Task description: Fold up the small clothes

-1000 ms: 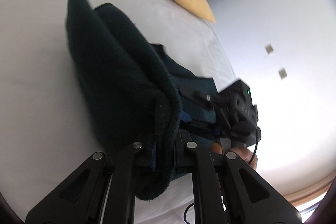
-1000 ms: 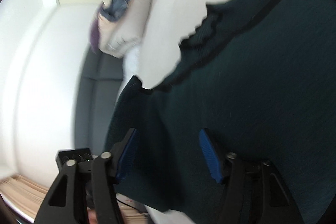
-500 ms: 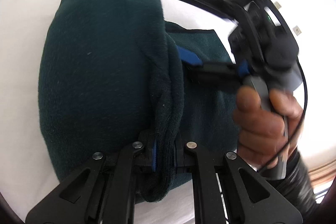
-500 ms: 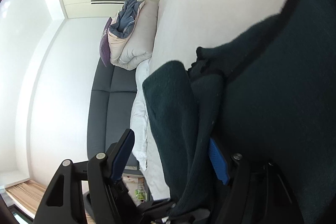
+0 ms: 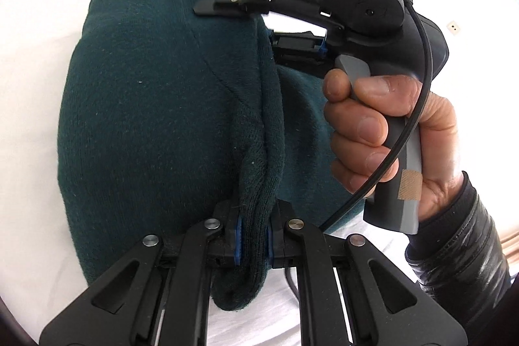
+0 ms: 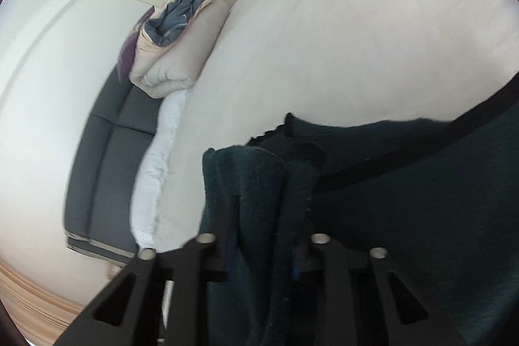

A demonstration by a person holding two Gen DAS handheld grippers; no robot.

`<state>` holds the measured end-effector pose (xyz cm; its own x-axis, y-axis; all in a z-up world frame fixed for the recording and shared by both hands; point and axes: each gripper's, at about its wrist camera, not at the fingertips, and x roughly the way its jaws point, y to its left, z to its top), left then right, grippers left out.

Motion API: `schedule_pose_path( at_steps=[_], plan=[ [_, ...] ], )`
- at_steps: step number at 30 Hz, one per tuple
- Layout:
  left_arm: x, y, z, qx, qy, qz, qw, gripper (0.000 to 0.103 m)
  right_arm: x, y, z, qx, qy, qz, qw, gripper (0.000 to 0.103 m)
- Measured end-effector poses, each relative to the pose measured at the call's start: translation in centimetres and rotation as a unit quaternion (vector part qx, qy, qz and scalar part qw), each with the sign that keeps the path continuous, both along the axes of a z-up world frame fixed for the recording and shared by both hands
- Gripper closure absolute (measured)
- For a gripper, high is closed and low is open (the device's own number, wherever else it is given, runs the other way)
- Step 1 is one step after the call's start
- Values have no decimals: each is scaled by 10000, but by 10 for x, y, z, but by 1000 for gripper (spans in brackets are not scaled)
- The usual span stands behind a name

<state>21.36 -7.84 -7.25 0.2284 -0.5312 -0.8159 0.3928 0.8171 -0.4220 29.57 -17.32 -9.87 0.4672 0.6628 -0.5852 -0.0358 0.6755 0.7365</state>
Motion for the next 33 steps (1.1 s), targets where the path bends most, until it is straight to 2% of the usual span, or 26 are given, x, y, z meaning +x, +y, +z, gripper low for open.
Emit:
schedule_pose_path(
  at_steps=[4,9,12,16,18,20,22,23,24,25,27,30,33],
  plan=[
    [15,-2,4,-108,73,-101,9999,94,-2,-22,4,-188,42,-39,9998,87],
    [15,-33,8,-143,53,-343,9993,94,-5,-61,6,-315,144,27,9994,87],
    [15,-34,9,-155,17,-473,9988,94,-6,-81,7,-422,231,61,9988,87],
    [14,-38,-3,-240,1,-564,9981,94,-3,-106,-2,-458,409,-116,9980,87],
    [14,-32,-6,-323,86,-576,9978,86,-4,-113,-11,-444,543,-195,9973,87],
    [9,-13,-4,-532,232,-625,9964,78,-9,-118,-20,-194,607,-259,9976,85],
    [3,6,4,-729,286,-671,9947,64,-16,-124,-23,121,645,-358,9972,75],
    [-2,19,11,-840,234,-681,9939,45,-22,-126,-22,262,653,-376,9968,70],
    [-7,32,18,-944,153,-687,9930,35,-27,-125,-20,320,619,-377,9969,61],
    [-11,46,24,-1072,67,-697,9918,34,-34,-124,-16,301,560,-384,9972,55],
    [-13,75,33,-1164,-8,-619,9913,34,-51,-119,-12,279,507,-304,9979,51],
    [-1,114,39,-1212,-179,-385,9917,34,-73,-106,-12,254,544,-152,9981,51],
    [20,143,31,-1113,-113,-38,9937,34,-92,-92,-13,33,535,-73,9985,51]
  ],
)
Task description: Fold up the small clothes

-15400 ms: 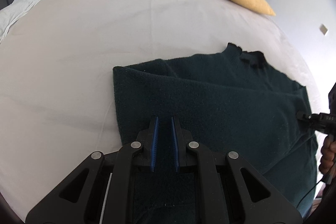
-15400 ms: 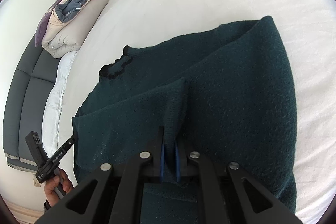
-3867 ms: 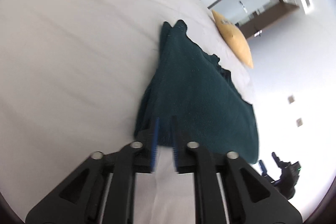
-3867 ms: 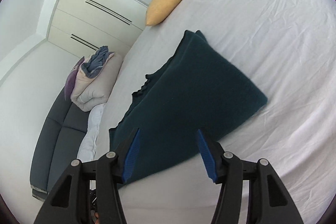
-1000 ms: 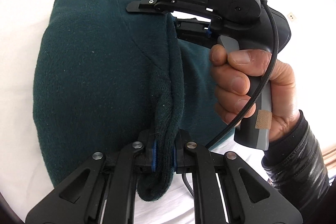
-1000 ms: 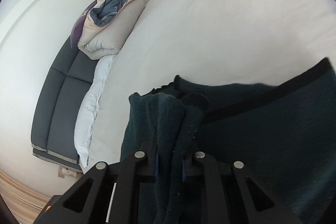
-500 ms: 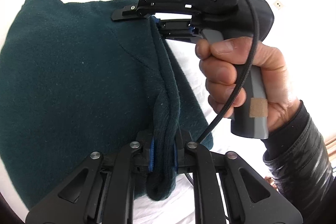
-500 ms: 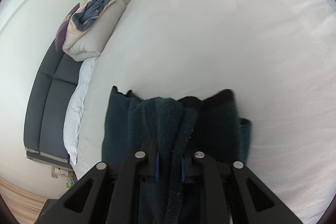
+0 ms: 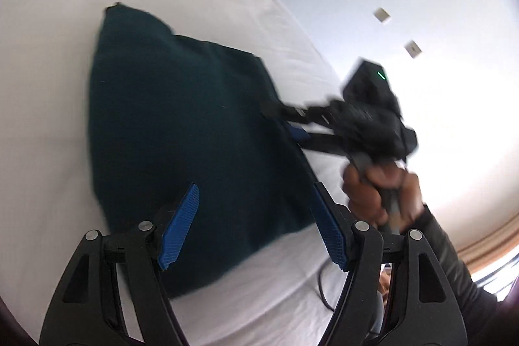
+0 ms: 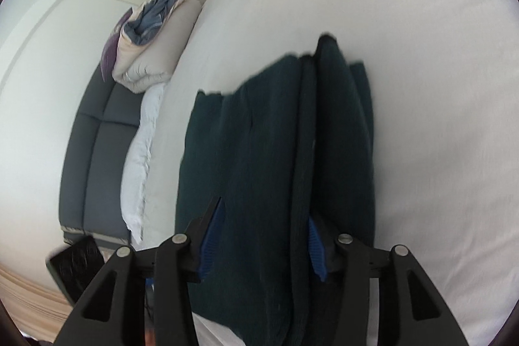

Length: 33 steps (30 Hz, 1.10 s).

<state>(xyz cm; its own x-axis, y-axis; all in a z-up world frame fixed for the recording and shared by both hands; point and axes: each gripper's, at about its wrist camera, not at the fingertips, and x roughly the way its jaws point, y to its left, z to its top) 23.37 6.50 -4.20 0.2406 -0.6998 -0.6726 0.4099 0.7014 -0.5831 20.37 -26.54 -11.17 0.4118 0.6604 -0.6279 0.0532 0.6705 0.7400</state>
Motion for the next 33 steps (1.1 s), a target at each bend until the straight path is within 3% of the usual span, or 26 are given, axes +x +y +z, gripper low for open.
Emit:
schedule_pose_path(
  at_steps=[2,4,7,11,13,14,18,28,33],
  plan=[
    [10,17,-5,124,-32,143,9998,34,-4,4,-1,-178,-21,-87,9998,56],
    [20,30,-12,115,139,189,9997,34,-3,4,-2,-367,47,-209,9991,82],
    [28,40,-4,130,123,185,9997,34,-3,4,1,-577,37,-223,9981,86],
    [26,36,-1,194,50,125,9997,34,1,5,12,-888,-58,-170,9959,87],
    [18,14,-11,190,43,122,9997,34,1,3,17,-935,-106,-168,9954,88],
    [2,13,-11,180,31,119,9998,34,1,4,20,-956,-148,-160,9952,88],
    [-1,18,-14,197,11,31,9998,34,-3,-3,28,-1039,-256,-185,9941,88],
    [-7,-7,-35,430,60,-116,9990,34,-14,-26,-4,-736,-167,-476,9960,88],
    [-12,-1,-29,456,-66,-20,9989,34,-30,-22,12,-680,-118,-548,9961,77]
  ],
)
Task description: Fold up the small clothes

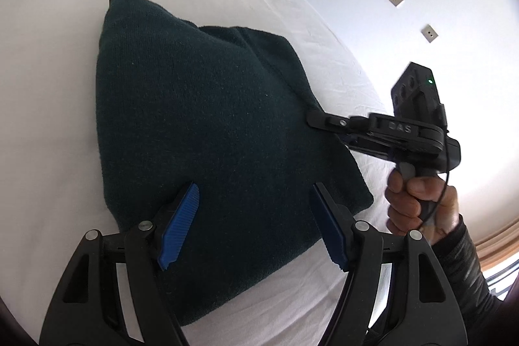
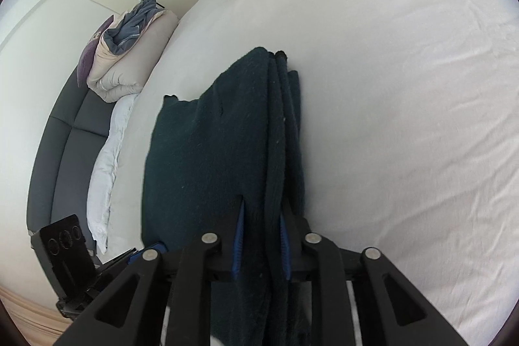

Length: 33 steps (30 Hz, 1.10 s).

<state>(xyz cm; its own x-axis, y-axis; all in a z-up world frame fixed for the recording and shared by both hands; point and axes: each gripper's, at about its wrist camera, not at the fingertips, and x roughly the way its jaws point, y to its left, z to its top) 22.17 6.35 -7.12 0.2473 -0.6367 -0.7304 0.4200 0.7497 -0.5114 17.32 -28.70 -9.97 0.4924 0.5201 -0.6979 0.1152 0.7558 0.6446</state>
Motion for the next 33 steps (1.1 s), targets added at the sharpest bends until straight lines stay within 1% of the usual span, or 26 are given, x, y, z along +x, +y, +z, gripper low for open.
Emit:
schedule_pose_path(
  at_steps=[1,2,5,6,7,8,9,10,12,18,22,25,27,29,30,31,32,33],
  plan=[
    [0,1,3,29,-41,31,10000,34,-7,2,5,-31,-48,12,10000,75],
    [0,3,6,93,-110,75,9999,34,-15,4,8,-98,-85,7,9999,71],
    [-1,1,9,301,-208,76,9993,34,-29,12,8,-377,-44,119,9992,71],
    [0,-3,10,364,-198,56,9991,34,-32,14,4,-510,5,166,9986,71],
    [-1,-7,7,444,-177,20,9989,34,-36,14,-1,-609,44,182,9980,78],
    [-1,-10,4,534,-164,-16,9984,34,-38,9,-4,-586,19,142,9982,80],
    [-2,-11,4,577,-177,-30,9982,34,-41,3,-8,-479,8,71,9988,87],
    [-3,-15,4,629,-202,-46,9978,34,-43,-4,-11,-337,11,-9,9994,90],
    [-4,-18,2,695,-225,-75,9973,34,-45,-10,-14,-212,2,-69,9998,92],
    [-4,-24,-1,773,-245,-70,9967,34,-47,-5,-7,-428,-41,-79,9990,92],
    [-8,-29,0,886,-315,-102,9955,34,-52,-5,-4,-437,-57,-144,9989,93],
    [-8,-32,3,880,-343,-104,9955,34,-52,-9,-12,-363,-76,-159,9992,93],
    [-10,-32,7,831,-353,-76,9959,34,-52,-13,-21,-275,-166,-77,9995,93],
    [-11,-25,16,700,-447,5,9965,34,-54,-20,-26,68,-235,-127,9996,90],
    [-10,-15,21,652,-533,61,9964,34,-57,-23,-25,134,-270,-129,9995,82],
    [-8,-6,26,610,-655,157,9959,34,-59,-25,-23,123,-231,-146,9995,67],
    [-5,3,32,589,-778,315,9947,33,-63,-26,-21,170,-232,-149,9995,65],
    [0,13,36,556,-828,483,9938,30,-66,-28,-17,122,-216,-188,9995,60]
  ],
)
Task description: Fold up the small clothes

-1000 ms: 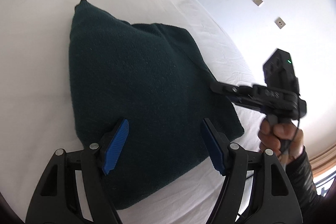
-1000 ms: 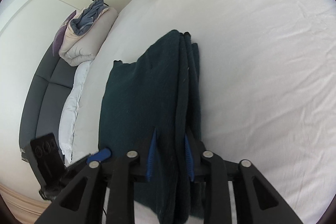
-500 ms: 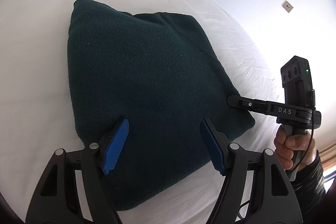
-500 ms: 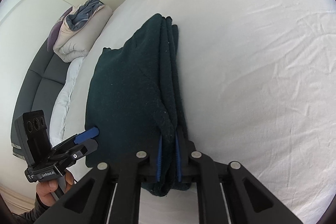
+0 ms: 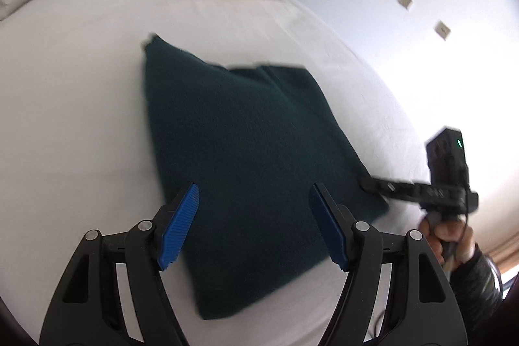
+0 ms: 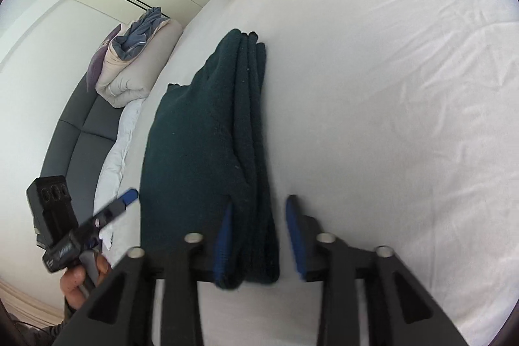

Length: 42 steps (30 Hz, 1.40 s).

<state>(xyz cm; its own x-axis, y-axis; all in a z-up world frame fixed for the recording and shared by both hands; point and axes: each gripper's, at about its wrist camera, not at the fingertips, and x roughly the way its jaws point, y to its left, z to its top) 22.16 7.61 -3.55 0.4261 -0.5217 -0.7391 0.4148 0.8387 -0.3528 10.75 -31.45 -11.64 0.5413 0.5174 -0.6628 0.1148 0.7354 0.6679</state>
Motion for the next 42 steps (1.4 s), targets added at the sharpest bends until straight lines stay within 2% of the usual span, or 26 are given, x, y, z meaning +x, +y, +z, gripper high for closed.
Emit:
schedule_pose_path(
  at_steps=[3,4,8,11,14,17,19,20,26,30,33,36,42],
  plan=[
    [27,25,-7,-177,267,450,9985,25,-6,-6,17,-241,-196,-178,9994,44],
    [37,30,-15,-215,425,500,9976,25,-4,-8,22,-261,-268,-229,9990,43],
    [62,35,-42,-451,1005,495,9927,25,21,-7,29,-234,-290,-187,9991,42],
    [73,28,-54,-573,1274,403,9894,25,47,-3,23,-142,-163,-150,9997,41],
    [84,17,-66,-790,1664,280,9825,25,67,8,18,-84,-69,-69,9999,41],
    [91,11,-79,-817,1806,213,9799,26,88,19,9,-131,182,25,9997,43],
    [95,6,-82,-756,1822,187,9802,34,97,27,6,-307,280,107,9991,52],
    [95,3,-82,-787,1845,137,9796,43,98,29,7,-388,303,134,9987,54],
    [92,-7,-75,-528,1670,180,9844,55,102,48,14,-1091,345,319,9929,68],
    [88,-14,-65,-288,1497,185,9881,63,98,74,30,-1978,234,376,9792,76],
    [79,-18,-51,-97,1319,181,9911,66,90,97,44,-2690,76,416,9622,78],
    [58,-20,-32,-20,1143,136,9933,67,74,126,66,-3110,-183,476,9490,79],
    [10,18,-10,146,847,236,9960,67,22,190,85,-3349,-514,696,9383,80]
  ],
)
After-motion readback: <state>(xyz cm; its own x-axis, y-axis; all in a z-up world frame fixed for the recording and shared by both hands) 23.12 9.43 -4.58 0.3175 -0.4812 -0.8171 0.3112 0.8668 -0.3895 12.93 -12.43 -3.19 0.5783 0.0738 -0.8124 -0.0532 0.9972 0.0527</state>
